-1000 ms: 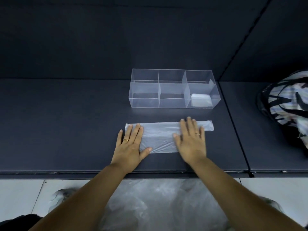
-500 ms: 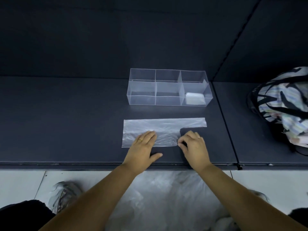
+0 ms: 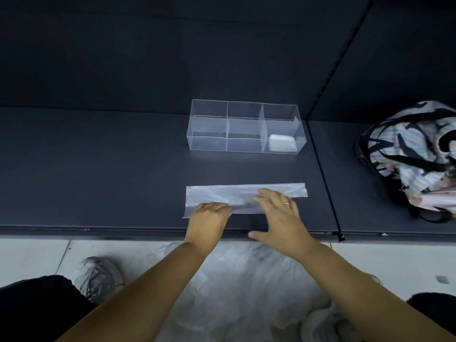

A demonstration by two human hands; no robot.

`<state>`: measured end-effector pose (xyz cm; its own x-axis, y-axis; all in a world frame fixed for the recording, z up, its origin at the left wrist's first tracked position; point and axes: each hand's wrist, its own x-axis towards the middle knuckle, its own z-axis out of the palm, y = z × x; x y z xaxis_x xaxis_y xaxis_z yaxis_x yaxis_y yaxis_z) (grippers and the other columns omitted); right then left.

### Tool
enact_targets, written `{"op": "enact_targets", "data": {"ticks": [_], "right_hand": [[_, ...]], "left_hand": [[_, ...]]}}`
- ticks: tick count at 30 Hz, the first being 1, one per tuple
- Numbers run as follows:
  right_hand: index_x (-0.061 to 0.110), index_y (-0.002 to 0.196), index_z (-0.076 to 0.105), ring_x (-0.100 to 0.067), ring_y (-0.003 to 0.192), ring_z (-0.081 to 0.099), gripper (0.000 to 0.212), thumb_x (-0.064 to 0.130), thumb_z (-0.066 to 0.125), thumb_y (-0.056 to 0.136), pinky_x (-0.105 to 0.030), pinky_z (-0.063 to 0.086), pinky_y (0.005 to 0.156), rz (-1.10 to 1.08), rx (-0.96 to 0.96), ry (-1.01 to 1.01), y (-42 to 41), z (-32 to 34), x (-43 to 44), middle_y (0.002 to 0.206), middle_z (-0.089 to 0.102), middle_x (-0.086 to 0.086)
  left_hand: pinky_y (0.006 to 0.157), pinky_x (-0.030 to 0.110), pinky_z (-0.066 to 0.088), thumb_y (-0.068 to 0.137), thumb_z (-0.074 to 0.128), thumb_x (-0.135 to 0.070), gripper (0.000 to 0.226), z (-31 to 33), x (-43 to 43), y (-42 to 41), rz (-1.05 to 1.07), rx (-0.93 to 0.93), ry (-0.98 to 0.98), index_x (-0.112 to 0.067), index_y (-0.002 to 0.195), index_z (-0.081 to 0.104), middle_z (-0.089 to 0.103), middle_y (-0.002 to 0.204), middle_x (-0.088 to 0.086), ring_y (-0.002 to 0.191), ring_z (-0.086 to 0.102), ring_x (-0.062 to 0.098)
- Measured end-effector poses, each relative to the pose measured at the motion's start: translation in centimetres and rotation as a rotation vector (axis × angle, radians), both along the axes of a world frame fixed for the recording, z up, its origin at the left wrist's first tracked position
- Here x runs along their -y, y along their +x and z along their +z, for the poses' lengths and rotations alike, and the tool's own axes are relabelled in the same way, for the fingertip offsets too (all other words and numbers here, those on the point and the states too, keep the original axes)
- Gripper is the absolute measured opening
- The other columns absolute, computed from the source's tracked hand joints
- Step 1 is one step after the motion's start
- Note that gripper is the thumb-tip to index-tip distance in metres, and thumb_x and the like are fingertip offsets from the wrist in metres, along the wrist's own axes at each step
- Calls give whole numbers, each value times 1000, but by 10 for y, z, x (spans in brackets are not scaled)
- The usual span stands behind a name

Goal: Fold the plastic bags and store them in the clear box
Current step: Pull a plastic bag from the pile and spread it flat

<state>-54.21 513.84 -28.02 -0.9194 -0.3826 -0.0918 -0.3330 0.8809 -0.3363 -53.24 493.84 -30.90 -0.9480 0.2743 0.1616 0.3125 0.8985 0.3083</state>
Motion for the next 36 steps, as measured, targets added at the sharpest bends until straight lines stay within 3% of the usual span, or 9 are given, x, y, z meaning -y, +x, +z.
{"op": "enact_targets", "data": {"ticks": [3, 8, 15, 19, 23, 27, 30, 32, 36], "right_hand": [[27, 139, 43, -13, 137, 26, 66, 38, 70, 80, -30, 4, 114, 76, -44, 73, 0, -17, 23, 146, 36, 10], [11, 89, 72, -22, 98, 62, 8, 8, 66, 85, -31, 44, 91, -254, 59, -327, -25, -21, 8, 100, 71, 0], [10, 62, 67, -8, 85, 60, 26, 14, 66, 88, -2, 37, 66, -612, 341, -600, -46, -18, -12, 79, 69, 2], [4, 76, 73, -12, 90, 60, 15, 16, 68, 84, -15, 38, 74, -716, 315, -548, -53, -23, -4, 97, 69, -1], [3, 96, 71, -21, 100, 61, 18, 16, 71, 83, -24, 43, 83, -756, 295, -517, -58, -25, -1, 107, 68, -7], [3, 99, 71, -26, 102, 63, 21, 18, 71, 83, -27, 47, 86, -765, 277, -476, -60, -27, 2, 104, 70, -10], [4, 101, 70, -26, 103, 62, 21, 17, 70, 84, -26, 45, 84, -772, 303, -450, -60, -25, 4, 106, 70, -11], [7, 105, 67, -28, 105, 61, 23, 17, 69, 85, -29, 45, 85, -774, 288, -376, -58, -20, 8, 109, 68, -11], [13, 124, 58, -30, 118, 50, 38, 12, 61, 86, -37, 37, 102, -464, -168, -182, -34, -18, 36, 127, 54, -11]], "left_hand": [[67, 29, 45, 80, 66, -2, 15, 4, -3, 4, 2, 30, -35, -12, 70, 65, 62, 63, 1, 56, 57, 22], [82, 31, 47, 91, 58, -13, 15, 3, 17, -1, 66, 120, 83, -14, 93, 73, 73, 87, 1, 80, 65, 22], [78, 13, 42, 87, 70, -17, 14, 8, 67, -26, 477, 439, 628, -7, 94, 76, 73, 91, 1, 92, 68, 16], [83, 26, 48, 87, 69, -20, 20, 1, 70, -33, 632, 450, 620, -3, 97, 73, 74, 92, 10, 91, 68, 23], [81, 36, 48, 89, 63, -14, 22, 6, 60, -27, 761, 234, 431, -8, 110, 67, 70, 102, 11, 98, 62, 31], [91, 46, 45, 84, 64, -4, 30, 6, 24, -13, 354, -117, 157, -4, 115, 65, 62, 116, 19, 104, 58, 40], [119, 41, 8, 101, 34, -40, 56, -11, 1, -4, 107, 150, -45, -13, 150, 28, 22, 158, 7, 147, 15, 27], [118, 41, -10, 96, 6, -56, 68, -26, -1, 0, 113, 252, -197, -20, 153, -1, -6, 161, 1, 148, -11, 21], [115, 45, -16, 85, -19, -62, 73, -38, -1, 4, 128, 256, -287, -22, 145, -22, -20, 158, 0, 143, -23, 23]]}}
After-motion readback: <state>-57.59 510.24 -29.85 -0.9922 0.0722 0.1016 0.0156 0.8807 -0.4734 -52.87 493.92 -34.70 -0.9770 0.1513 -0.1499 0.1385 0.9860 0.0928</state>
